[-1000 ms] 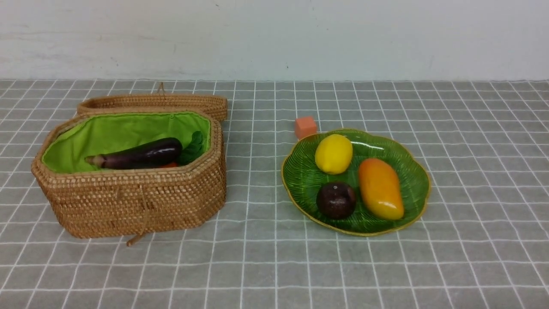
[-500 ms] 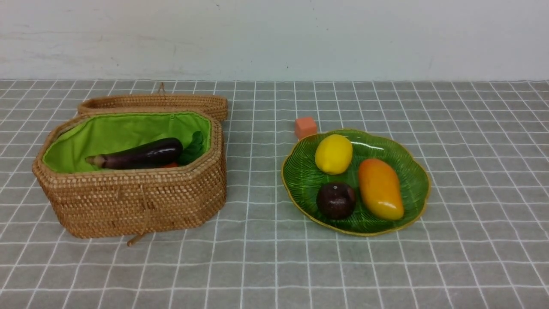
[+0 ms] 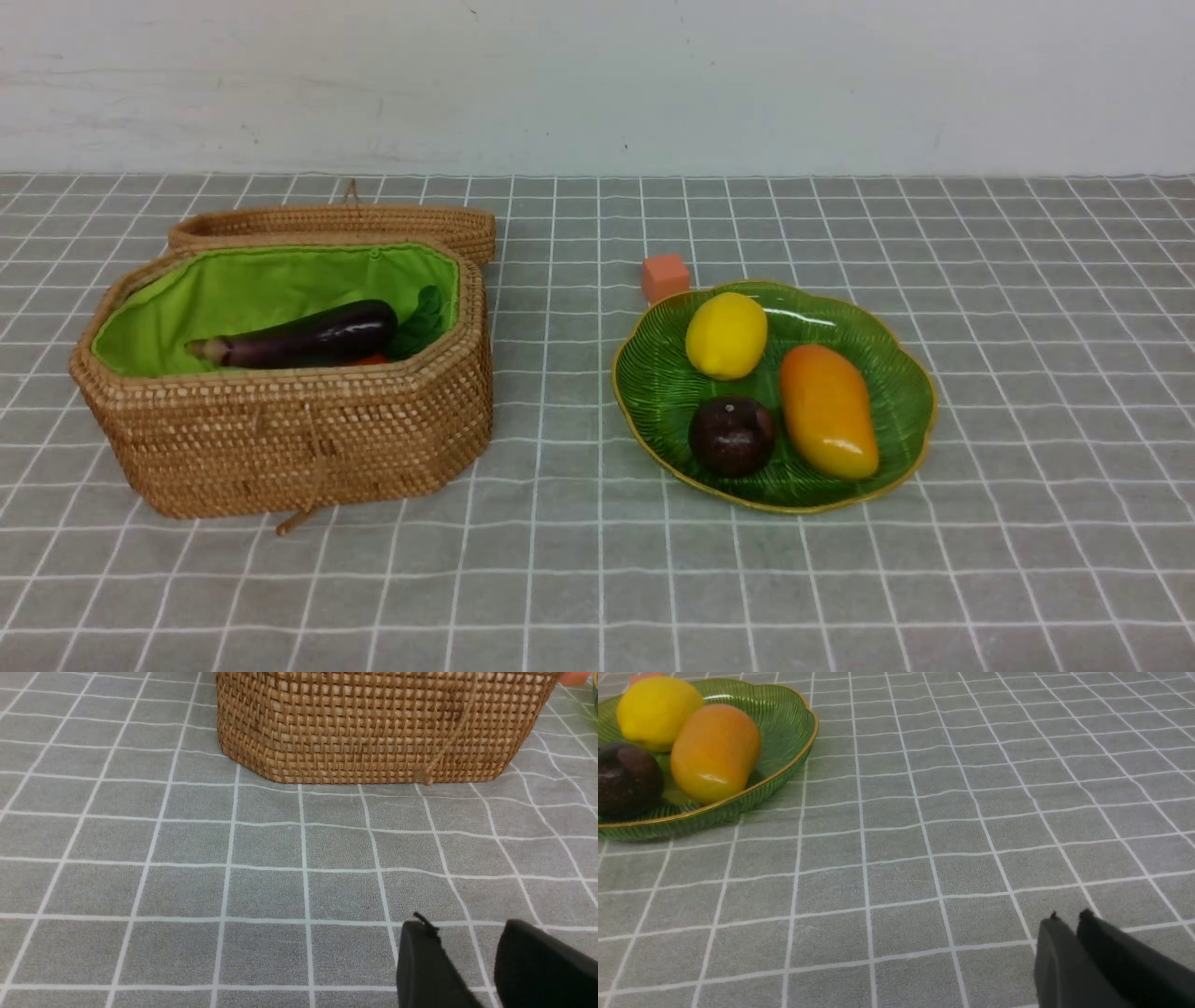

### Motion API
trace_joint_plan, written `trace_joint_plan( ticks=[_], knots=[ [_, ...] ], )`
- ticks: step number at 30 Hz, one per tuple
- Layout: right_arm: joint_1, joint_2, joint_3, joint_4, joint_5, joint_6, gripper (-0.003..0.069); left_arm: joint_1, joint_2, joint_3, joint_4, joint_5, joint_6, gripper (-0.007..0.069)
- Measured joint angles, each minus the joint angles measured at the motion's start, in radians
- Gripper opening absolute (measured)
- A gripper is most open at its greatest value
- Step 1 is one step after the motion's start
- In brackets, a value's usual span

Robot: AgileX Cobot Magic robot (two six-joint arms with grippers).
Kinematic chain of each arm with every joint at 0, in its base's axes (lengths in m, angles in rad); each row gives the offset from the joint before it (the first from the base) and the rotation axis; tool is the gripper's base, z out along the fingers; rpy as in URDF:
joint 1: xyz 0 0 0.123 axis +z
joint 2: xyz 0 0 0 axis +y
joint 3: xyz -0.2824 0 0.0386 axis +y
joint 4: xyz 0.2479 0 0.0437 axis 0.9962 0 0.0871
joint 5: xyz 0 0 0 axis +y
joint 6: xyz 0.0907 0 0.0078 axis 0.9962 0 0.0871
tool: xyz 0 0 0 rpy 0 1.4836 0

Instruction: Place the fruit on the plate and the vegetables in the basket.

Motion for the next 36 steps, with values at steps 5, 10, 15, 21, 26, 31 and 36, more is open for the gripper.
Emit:
trace_joint_plan(
  ticks=[5,10,15,21,26,31,36],
  knots=[
    [0.0,0.0,0.0,0.0,0.0,0.0,0.007,0.0,0.0,0.0,0.0,-0.002,0.0,0.0237],
    [0.0,0.0,0.0,0.0,0.0,0.0,0.0076,0.0,0.0,0.0,0.0,-0.002,0.0,0.0237],
    [0.0,0.0,0.0,0.001,0.0,0.0,0.0083,0.0,0.0,0.0,0.0,-0.002,0.0,0.0237],
    [0.0,0.0,0.0,0.001,0.0,0.003,0.0092,0.0,0.0,0.0,0.0,-0.002,0.0,0.0237],
    [0.0,0.0,0.0,0.001,0.0,0.003,0.0098,0.0,0.0,0.0,0.0,-0.002,0.0,0.0237],
    [0.0,0.0,0.0,0.001,0.0,0.003,0.0103,0.0,0.0,0.0,0.0,-0.002,0.0,0.0237],
    [0.0,0.0,0.0,0.001,0.0,0.003,0.0106,0.0,0.0,0.0,0.0,-0.002,0.0,0.0237]
  ],
)
